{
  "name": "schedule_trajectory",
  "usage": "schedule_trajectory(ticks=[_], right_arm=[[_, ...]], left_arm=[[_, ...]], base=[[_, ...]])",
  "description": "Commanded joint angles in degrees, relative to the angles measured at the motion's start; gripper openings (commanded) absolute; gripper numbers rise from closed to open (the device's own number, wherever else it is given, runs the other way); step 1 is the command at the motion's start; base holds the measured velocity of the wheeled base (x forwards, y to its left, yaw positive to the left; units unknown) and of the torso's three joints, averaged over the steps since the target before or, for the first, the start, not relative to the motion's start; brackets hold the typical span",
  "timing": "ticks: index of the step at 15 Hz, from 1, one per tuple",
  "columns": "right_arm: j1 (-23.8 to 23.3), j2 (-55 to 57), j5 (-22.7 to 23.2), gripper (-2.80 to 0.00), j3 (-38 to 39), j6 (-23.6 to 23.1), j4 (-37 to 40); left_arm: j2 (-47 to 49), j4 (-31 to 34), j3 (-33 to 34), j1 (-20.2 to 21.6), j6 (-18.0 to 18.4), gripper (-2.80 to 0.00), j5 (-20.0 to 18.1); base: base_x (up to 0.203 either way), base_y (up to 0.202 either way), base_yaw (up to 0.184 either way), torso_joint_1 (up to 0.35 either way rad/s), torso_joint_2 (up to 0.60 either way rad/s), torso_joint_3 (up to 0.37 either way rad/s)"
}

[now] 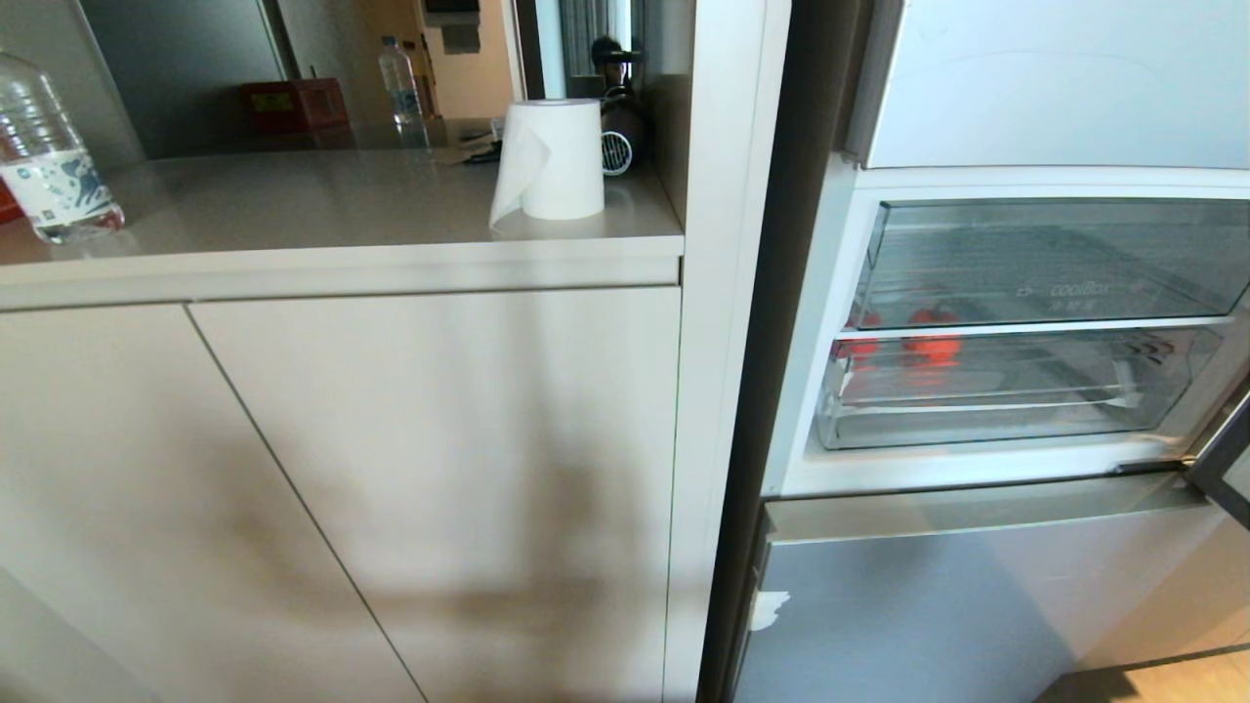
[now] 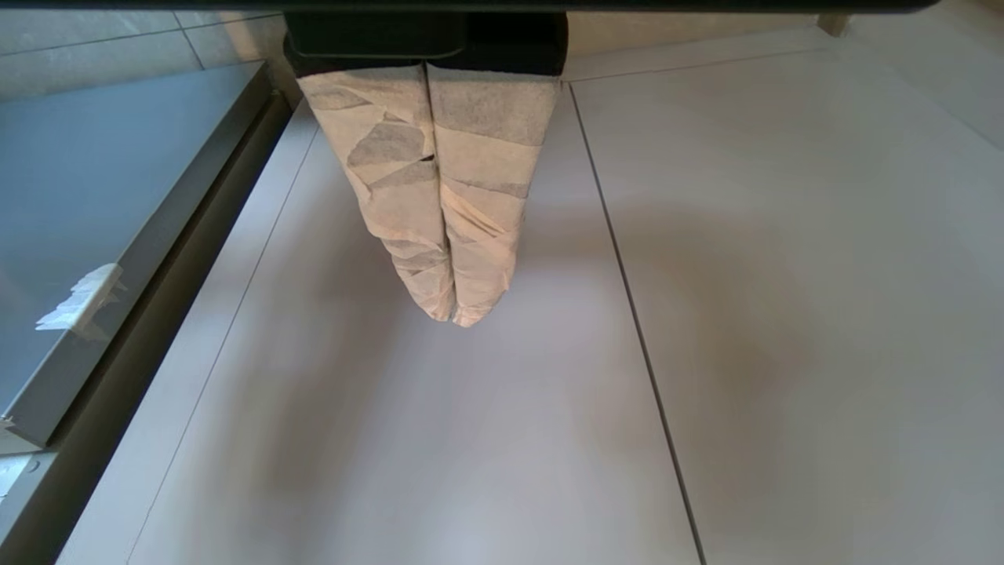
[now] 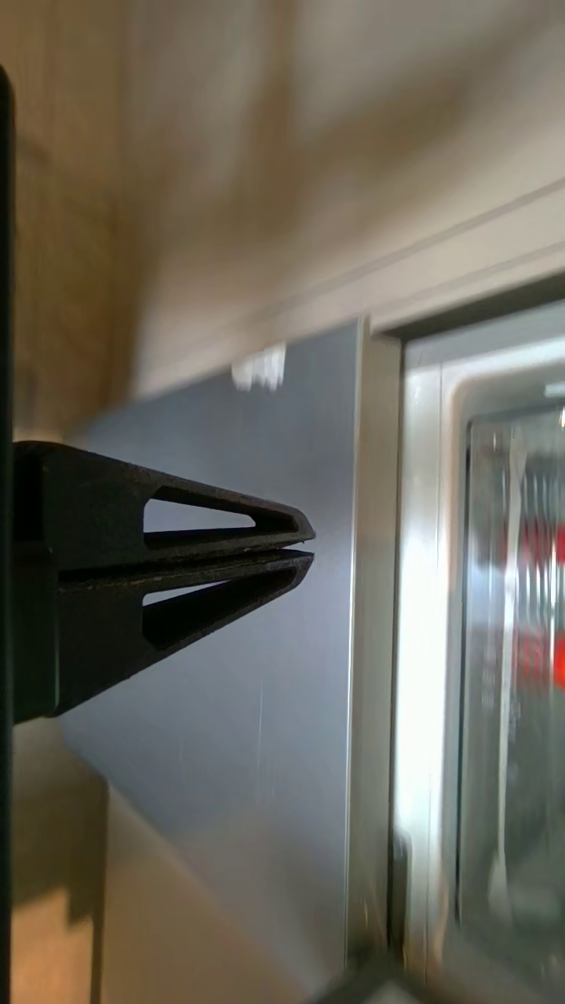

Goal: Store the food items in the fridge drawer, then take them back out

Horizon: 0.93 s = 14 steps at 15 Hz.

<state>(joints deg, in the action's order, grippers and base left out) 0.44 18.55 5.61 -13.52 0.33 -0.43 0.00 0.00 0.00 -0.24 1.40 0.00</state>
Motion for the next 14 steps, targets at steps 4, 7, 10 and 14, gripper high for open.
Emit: schedule_trajectory(ticks=[4,7,10,14], right_arm=[[1.48,41.63,5.65,0.0,-11.28,4.58,-12.18],[5.42,59.86,4.48,0.0,-14.87,6.16,-24.81],[9.14,72.29,1.71,0.0,-15.51,6.91,-42.08],[10.11,76.84,-3.31,0.0,-13.75,5.16,-54.51]], left_arm=[[0.09,0.0,0.0,-0.02,0.0,-2.8,0.0],[0.0,0.0,0.0,-0.02,0.0,-2.8,0.0],[0.09,0.0,0.0,-0.02,0.0,-2.8,0.0],[0.09,0.0,0.0,-0.02,0.0,-2.8,0.0]], base=[[0.0,0.0,0.0,0.0,0.0,0.0],[0.0,0.0,0.0,0.0,0.0,0.0],[0.0,0.0,0.0,0.0,0.0,0.0],[0.0,0.0,0.0,0.0,0.0,0.0]])
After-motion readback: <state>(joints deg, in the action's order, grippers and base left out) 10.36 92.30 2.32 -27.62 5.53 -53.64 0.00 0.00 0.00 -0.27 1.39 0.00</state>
